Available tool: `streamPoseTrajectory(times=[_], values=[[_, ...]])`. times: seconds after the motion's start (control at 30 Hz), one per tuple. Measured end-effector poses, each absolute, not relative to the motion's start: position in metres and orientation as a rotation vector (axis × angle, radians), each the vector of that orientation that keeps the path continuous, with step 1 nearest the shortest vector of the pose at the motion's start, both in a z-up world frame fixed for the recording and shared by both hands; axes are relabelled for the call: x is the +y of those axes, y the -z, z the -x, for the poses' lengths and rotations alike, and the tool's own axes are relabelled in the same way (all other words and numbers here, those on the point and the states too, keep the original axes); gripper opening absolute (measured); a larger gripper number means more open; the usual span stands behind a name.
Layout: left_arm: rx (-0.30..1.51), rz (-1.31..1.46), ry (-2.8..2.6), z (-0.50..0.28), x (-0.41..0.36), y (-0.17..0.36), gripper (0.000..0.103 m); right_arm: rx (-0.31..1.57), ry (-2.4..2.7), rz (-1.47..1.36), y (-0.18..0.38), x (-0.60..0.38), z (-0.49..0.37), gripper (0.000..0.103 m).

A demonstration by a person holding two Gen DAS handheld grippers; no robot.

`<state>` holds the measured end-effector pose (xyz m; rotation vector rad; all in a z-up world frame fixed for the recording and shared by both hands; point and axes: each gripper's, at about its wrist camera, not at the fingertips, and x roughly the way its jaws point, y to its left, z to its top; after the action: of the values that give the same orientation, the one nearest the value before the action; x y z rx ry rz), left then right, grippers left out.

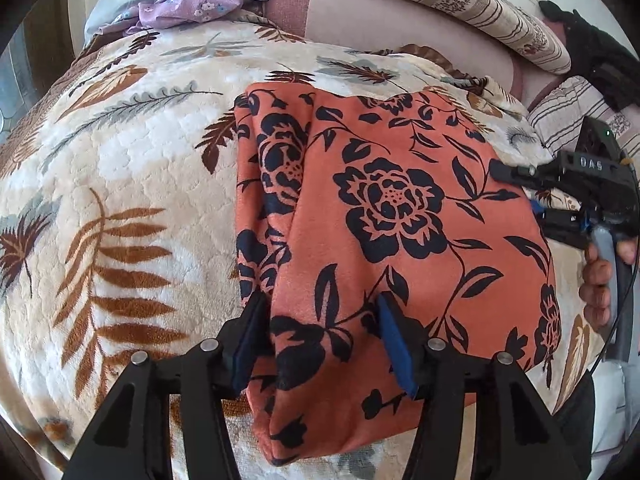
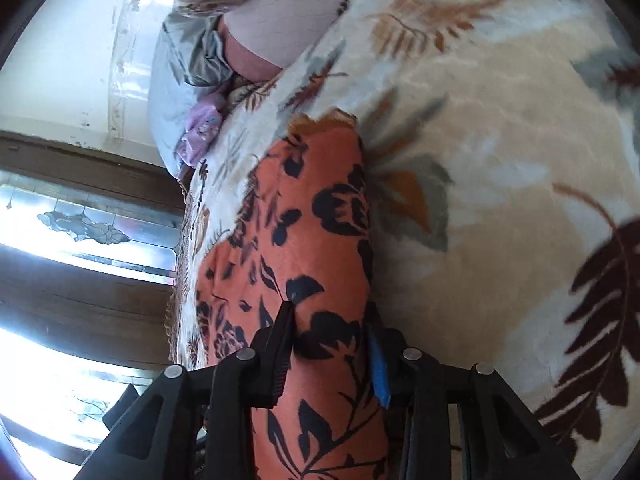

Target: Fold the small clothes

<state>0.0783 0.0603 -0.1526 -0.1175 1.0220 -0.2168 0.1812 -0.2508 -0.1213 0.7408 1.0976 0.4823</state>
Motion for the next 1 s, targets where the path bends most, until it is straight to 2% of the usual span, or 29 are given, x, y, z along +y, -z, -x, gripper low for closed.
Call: streamPoseTrajectory(times=[0.03,0.07,0.1,0.17,0.2,0.23,0.27,0.33,0.43,0.53,0.6,0.7,0.87,0.9,0.97,1.0], values=[[1.020,0.119,0.220,-0.079,0.061,0.153,0.058,1.085,-0.486,-0.729,0.116,-0.248,-0.188,0.051],[1.018,0.116,0.221,-0.078,0.060,0.153,0.059,1.074,-0.487,-0.737,0.114,-0.246,-0.196,0.070],[1.016,0.113,0.220,-0.077,0.060,0.153,0.059,1.063,-0.483,-0.756,0.114,-0.247,-0.206,0.073],[1.015,0.113,0.220,-0.077,0.060,0.153,0.059,1.068,-0.428,-0.785,0.123,-0.250,-0.230,0.072],[1.015,0.116,0.220,-0.078,0.061,0.153,0.059,1.083,-0.408,-0.831,0.130,-0.254,-0.240,0.072],[1.014,0.117,0.221,-0.078,0.061,0.154,0.059,1.100,-0.425,-0.851,0.134,-0.253,-0.248,0.052],[1.011,0.119,0.222,-0.077,0.060,0.154,0.059,1.109,-0.433,-0.810,0.132,-0.249,-0.253,0.026],[1.007,0.124,0.226,-0.076,0.061,0.154,0.059,1.110,-0.408,-0.718,0.124,-0.243,-0.254,0.024],[0.997,0.119,0.232,-0.075,0.061,0.155,0.059,1.079,-0.340,-0.743,0.127,-0.254,-0.250,0.024],[0.997,0.122,0.250,-0.075,0.063,0.155,0.059,1.054,-0.350,-0.826,0.129,-0.262,-0.243,0.027],[0.997,0.169,0.265,-0.076,0.072,0.149,0.059,1.018,-0.342,-0.737,0.109,-0.256,-0.229,0.029],[0.959,0.326,0.291,-0.077,0.098,0.134,0.059,0.948,-0.389,-0.651,0.083,-0.248,-0.186,0.031],[0.986,0.433,0.276,-0.120,0.126,0.130,0.058,0.992,-0.579,-0.585,0.080,-0.211,-0.109,0.032],[1.005,0.455,0.282,-0.131,0.129,0.132,0.055,1.007,-0.608,-0.552,0.083,-0.202,-0.094,0.032],[1.027,0.503,0.287,-0.157,0.135,0.134,0.043,1.047,-0.630,-0.508,0.097,-0.190,-0.078,0.032],[1.053,0.533,0.291,-0.170,0.137,0.136,0.028,1.074,-0.613,-0.513,0.108,-0.190,-0.074,0.032]])
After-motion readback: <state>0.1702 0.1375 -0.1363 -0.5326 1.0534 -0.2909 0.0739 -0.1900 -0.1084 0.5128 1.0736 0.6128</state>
